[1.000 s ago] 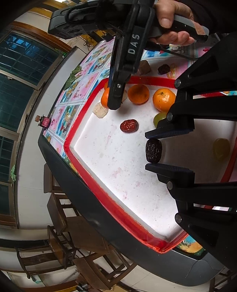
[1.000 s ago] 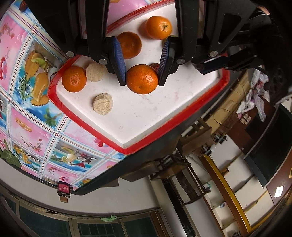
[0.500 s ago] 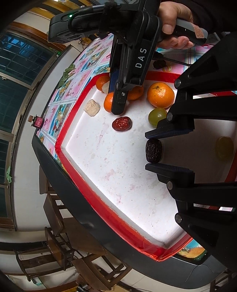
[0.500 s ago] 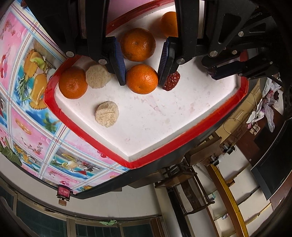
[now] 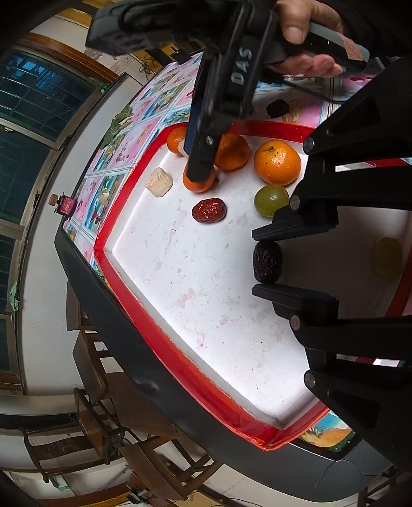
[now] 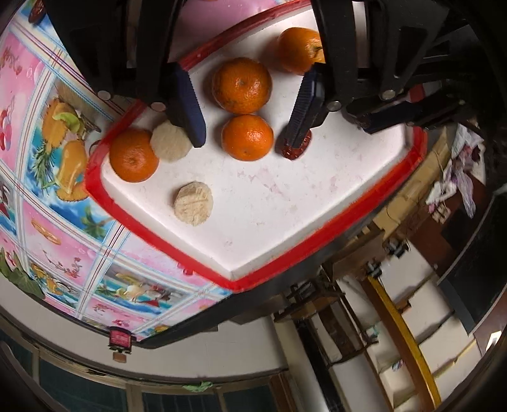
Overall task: Organize fruits
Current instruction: 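Open the right tool to drop the orange while the left tool releases the date, then move both open tools back toward the items on the tablecloth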
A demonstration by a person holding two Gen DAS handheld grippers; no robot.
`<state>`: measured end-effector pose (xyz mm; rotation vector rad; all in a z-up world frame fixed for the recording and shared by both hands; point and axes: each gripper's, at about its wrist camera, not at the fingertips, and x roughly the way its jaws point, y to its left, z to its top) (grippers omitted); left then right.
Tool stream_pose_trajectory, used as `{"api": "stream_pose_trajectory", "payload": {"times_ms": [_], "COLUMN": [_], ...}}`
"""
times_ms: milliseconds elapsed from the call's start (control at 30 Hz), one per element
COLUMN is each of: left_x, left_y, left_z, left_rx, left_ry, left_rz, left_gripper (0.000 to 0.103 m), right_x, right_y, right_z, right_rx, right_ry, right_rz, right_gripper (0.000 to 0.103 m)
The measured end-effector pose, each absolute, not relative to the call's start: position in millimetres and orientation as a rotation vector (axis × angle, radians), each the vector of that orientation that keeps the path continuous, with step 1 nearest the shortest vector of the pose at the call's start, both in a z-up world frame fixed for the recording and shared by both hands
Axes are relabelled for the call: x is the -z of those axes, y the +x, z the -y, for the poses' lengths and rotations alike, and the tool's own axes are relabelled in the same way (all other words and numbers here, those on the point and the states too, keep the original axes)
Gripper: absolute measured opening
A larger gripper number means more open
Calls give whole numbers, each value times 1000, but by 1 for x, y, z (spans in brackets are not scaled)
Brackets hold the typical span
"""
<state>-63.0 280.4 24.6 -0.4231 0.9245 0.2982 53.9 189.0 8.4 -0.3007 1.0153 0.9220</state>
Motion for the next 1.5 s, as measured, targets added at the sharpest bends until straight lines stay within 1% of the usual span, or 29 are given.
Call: {"api": "stream_pose_trajectory", "payload": {"times_ms": [100, 133, 167, 233, 400, 767, 1233, 1333, 1433, 1500], "left_x": [-29, -30, -32, -36, -50, -76, -86, -84, -83, -81], "left_y": [-66, -67, -68, -72, -77, -65, -46, -44, -42, -40], "left_z": [-280, -280, -280, -280, -273, -225, -165, -155, -147, -142], "left_rx": [-301, -305, -314, -326, -324, -263, -179, -161, -145, -136], "left_ry": [-428, -429, -430, -433, -442, -370, -290, -279, -271, -264], "left_rz": [-904, -899, -891, -869, -825, -803, -831, -843, -855, -866], "left_gripper": [25, 30, 42, 53, 54, 54, 54, 59, 60, 64], "right_x": [-19, -23, -27, -34, -53, -80, -70, -66, -61, -58], "right_y": [49, 47, 45, 42, 31, 16, 24, 26, 29, 32], "right_z": [-182, -180, -176, -169, -145, -89, -10, 5, 19, 28], "right_rx": [-928, -931, -936, -945, -955, -964, -884, -857, -828, -805], "right_ry": [-286, -281, -270, -252, -217, -165, -113, -105, -98, -91], "right_rz": [-992, -986, -978, -964, -919, -850, -894, -901, -910, -916], "right_gripper": [55, 55, 55, 56, 57, 58, 58, 61, 61, 65]}}
